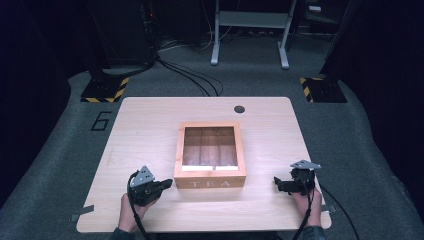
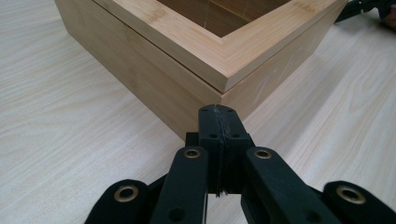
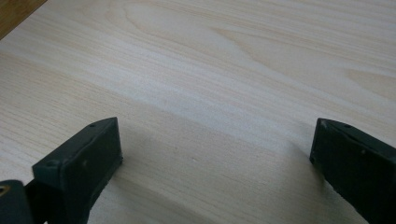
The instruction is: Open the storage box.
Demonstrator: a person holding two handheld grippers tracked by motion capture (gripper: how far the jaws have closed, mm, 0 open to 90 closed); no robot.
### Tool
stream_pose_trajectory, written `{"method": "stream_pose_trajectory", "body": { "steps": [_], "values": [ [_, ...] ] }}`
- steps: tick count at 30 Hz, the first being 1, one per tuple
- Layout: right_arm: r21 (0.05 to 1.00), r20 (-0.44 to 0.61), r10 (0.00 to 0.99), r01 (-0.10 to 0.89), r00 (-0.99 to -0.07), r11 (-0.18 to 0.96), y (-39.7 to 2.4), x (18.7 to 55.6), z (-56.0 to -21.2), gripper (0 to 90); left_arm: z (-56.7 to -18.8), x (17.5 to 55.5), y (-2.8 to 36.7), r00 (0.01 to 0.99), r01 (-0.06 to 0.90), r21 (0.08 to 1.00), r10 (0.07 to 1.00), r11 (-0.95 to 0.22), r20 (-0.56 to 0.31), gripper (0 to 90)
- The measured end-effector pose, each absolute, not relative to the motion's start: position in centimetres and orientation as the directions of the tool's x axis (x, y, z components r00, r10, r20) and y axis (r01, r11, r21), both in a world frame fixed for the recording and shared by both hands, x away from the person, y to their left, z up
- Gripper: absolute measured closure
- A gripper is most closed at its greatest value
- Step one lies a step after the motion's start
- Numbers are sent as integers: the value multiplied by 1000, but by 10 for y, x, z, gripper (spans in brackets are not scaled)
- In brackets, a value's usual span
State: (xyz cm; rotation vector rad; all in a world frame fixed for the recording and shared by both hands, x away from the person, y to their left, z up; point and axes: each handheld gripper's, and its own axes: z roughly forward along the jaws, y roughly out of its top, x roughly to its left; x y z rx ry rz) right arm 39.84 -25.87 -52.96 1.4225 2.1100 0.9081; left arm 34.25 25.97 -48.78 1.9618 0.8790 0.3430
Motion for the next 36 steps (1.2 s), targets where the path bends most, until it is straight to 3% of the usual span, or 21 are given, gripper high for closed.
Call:
{"method": "stream_pose_trajectory", "body": {
  "steps": [16,23,26,36],
  "values": [
    [724,5,926,640,-377,257,-259,398,-530,16,-490,349,259,715,437,855,685,-279,-142,900],
    [724,5,926,640,-377,257,-259,399,-530,16,-489,352,265,721,441,873,663,-211,-203,900],
    [724,5,926,640,-377,257,-259,399,-530,16,-487,352,261,725,427,862,673,-271,-147,900],
    [724,4,926,640,-377,257,-259,399,-530,16,-489,347,258,741,429,853,656,-297,-144,900]
  ]
}}
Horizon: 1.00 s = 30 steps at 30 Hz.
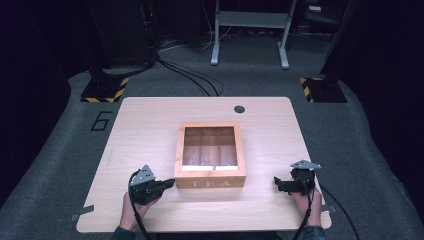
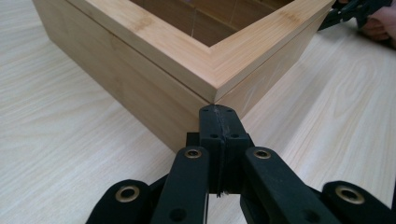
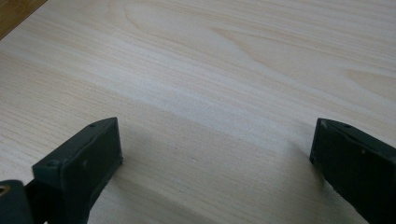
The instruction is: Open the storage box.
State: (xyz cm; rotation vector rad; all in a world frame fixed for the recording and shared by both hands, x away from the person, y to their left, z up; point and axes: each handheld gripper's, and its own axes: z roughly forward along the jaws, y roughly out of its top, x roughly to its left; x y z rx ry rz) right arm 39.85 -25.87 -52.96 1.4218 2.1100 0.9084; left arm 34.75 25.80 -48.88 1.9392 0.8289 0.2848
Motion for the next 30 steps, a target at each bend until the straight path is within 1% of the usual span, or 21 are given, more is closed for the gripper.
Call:
{"method": "stream_pose_trajectory", "body": {
  "steps": [15,19,23,30],
  "values": [
    [724,4,926,640,-377,257,-259,399,-530,16,-489,347,258,735,435,854,660,-286,-154,900],
    [724,0,925,638,-381,263,-259,399,-530,16,-489,346,257,734,415,862,667,-292,-127,900],
    [722,-3,923,638,-384,267,-259,399,-530,16,-489,346,257,734,417,864,665,-282,-138,900],
    [722,-1,924,639,-382,265,-259,399,-530,16,-486,347,257,734,398,875,668,-275,-124,899]
  ]
}}
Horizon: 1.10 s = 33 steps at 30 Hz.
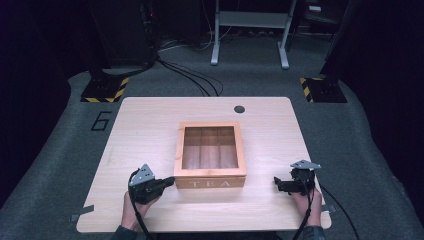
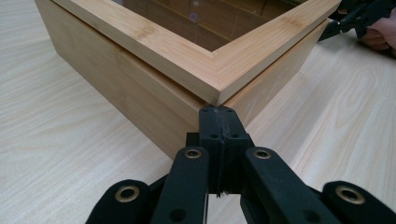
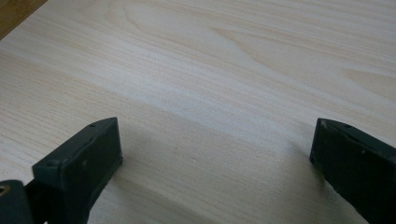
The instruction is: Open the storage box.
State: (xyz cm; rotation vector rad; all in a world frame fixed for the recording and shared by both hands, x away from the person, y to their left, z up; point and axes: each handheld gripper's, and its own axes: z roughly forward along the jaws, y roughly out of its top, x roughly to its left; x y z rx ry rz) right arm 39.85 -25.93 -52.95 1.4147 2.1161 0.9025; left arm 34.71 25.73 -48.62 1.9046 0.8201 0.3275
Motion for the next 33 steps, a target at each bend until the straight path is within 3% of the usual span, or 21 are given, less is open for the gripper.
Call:
{"method": "stream_pose_trajectory", "body": {
  "steps": [33],
  "values": [
    [723,-4,923,637,-385,269,-260,399,-530,16,-461,365,251,755,329,921,644,-209,-124,877]
  ]
}}
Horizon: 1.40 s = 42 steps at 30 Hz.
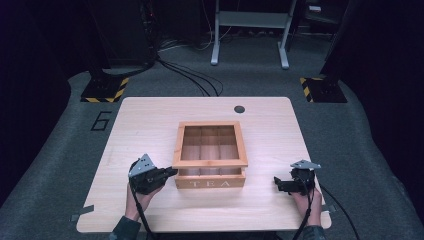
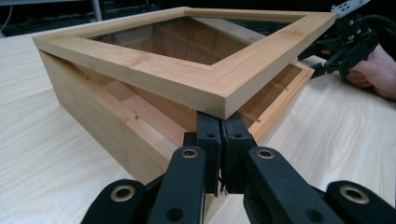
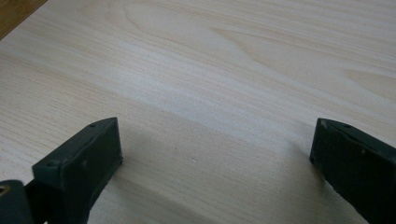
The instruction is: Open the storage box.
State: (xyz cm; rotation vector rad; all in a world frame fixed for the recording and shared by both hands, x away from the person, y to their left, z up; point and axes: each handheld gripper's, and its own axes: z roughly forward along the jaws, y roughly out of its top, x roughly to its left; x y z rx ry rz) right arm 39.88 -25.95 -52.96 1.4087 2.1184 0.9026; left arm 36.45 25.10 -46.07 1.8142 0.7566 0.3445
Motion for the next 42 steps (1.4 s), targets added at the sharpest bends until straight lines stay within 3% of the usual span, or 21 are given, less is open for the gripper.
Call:
{"method": "stream_pose_trajectory", "body": {
  "steps": [23,42],
  "values": [
    [723,-4,923,636,-386,269,-260,399,-530,16,-453,394,242,767,321,937,619,-140,-170,883],
    [723,-4,923,636,-386,269,-260,399,-530,16,-439,414,234,792,262,957,594,-127,-138,884]
  ]
}}
